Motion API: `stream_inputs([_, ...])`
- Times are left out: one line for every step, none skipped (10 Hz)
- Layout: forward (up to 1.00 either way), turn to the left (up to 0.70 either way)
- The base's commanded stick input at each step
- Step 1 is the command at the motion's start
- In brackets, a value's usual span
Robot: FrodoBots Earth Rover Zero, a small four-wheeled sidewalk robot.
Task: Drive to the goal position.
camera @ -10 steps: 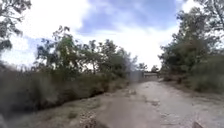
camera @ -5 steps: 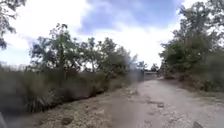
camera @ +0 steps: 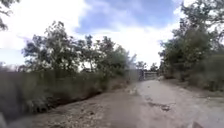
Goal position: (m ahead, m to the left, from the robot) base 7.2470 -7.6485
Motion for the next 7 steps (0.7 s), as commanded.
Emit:
stream_inputs([0.45,-0.13])
stream_inputs([0.45,-0.27])
stream_inputs([0.45,-0.27])
stream_inputs([0.45,-0.27])
stream_inputs([0.45,-0.27])
stream_inputs([0.45,-0.27])
stream_inputs([0.45,-0.27])
